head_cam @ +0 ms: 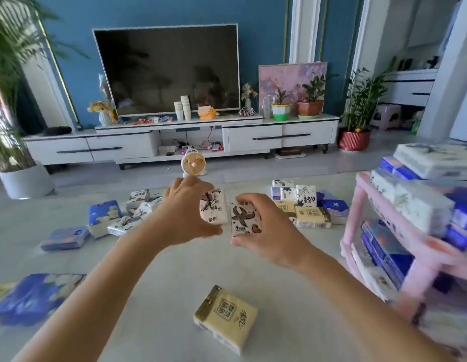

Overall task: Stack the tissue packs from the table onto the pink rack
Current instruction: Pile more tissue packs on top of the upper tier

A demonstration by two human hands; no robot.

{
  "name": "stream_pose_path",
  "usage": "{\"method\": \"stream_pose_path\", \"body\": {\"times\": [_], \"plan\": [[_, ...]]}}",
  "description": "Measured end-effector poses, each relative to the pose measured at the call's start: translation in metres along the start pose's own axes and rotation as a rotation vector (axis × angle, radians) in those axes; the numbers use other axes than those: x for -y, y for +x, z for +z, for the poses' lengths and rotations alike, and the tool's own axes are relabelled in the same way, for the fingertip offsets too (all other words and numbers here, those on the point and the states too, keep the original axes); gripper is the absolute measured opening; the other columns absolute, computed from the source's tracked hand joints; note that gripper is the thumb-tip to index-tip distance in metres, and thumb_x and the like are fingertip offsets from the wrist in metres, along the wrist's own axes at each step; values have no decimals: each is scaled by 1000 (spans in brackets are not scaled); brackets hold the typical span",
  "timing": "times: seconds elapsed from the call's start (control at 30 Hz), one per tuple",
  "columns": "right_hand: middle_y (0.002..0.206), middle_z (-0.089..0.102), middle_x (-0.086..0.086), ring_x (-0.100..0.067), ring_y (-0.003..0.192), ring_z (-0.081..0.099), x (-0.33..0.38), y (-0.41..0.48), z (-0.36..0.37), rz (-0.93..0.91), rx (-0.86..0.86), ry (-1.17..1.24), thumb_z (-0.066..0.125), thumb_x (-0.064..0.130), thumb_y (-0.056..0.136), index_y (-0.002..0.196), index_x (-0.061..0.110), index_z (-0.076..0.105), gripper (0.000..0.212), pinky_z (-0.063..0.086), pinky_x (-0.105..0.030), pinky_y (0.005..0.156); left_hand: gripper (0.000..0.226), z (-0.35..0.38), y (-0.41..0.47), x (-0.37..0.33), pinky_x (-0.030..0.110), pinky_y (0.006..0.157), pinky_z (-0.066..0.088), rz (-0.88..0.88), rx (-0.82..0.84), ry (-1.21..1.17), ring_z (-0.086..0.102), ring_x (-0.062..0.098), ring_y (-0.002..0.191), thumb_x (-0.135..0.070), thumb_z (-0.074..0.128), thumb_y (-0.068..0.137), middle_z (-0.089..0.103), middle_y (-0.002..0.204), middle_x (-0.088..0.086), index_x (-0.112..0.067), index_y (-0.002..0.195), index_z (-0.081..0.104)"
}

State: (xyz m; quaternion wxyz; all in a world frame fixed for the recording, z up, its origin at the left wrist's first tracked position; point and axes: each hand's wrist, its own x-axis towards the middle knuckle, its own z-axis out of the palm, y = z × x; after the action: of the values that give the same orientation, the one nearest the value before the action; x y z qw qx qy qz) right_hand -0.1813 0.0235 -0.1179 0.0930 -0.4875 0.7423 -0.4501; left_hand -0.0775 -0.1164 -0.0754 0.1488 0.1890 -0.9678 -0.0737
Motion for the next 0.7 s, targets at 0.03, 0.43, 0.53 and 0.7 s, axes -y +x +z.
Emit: {"method": "stream_pose_path", "body": {"times": [0.03,0.43,0.53,0.7], "plan": [[124,44,7,-6,109,49,18,-8,-9,-32,10,-14,77,21,73,129,24,40,67,40,-20,96,87,-21,-8,-8,31,107,23,6,-18,-17,30,17,125,-43,77,67,37,136,-2,-20,139,36],[105,61,4,-6,91,57,122,-139,-189,-234,-126,-204,72,42,72,114,21,54,50,45,-17,80,94,-156,-49,-185,33,93,46,212,-341,-344,61,9,95,-66,66,40,64,105,-8,-27,124,54],[113,58,5,-3,97,55,93,-163,-255,-93,-197,-235,73,39,73,115,25,53,49,45,-20,87,71,-140,-35,-234,12,70,46,257,-258,-472,60,-9,80,-59,64,45,64,93,-18,-32,111,58],[120,56,-4,-14,110,53,35,-167,-348,147,-280,-239,78,27,70,116,24,54,52,42,-30,99,86,-87,13,-303,20,71,47,265,-47,-545,62,9,88,-61,63,47,67,106,-2,-21,123,59]]}}
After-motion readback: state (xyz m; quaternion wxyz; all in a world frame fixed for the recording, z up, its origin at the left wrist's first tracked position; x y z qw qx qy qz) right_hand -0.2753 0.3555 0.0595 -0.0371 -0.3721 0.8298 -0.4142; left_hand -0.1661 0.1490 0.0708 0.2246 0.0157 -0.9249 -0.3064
